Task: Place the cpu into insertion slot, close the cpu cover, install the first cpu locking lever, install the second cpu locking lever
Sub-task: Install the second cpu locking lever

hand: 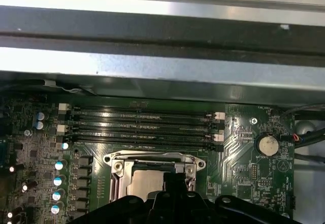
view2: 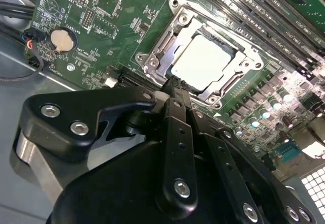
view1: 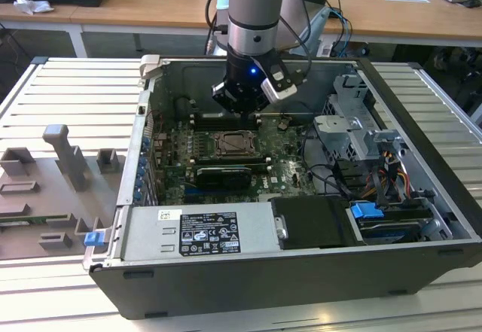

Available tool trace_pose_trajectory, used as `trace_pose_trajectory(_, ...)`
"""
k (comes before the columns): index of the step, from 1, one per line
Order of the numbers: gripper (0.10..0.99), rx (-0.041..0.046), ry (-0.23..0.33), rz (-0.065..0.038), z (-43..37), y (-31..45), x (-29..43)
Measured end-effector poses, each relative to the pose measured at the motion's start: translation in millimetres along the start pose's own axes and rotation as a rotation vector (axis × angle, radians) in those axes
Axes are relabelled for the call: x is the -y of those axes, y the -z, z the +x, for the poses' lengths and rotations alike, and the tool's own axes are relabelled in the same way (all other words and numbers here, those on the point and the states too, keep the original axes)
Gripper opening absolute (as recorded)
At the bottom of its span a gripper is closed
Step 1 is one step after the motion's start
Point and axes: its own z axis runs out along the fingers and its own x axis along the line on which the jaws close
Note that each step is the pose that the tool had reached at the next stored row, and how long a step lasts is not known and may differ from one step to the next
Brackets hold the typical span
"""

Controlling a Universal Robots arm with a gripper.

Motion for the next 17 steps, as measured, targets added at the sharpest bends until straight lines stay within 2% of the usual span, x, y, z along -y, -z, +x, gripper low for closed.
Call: trace_pose_trajectory(17, 0.106, 0.0, 0.0, 0.0, 0.5, 0.7, 8.6)
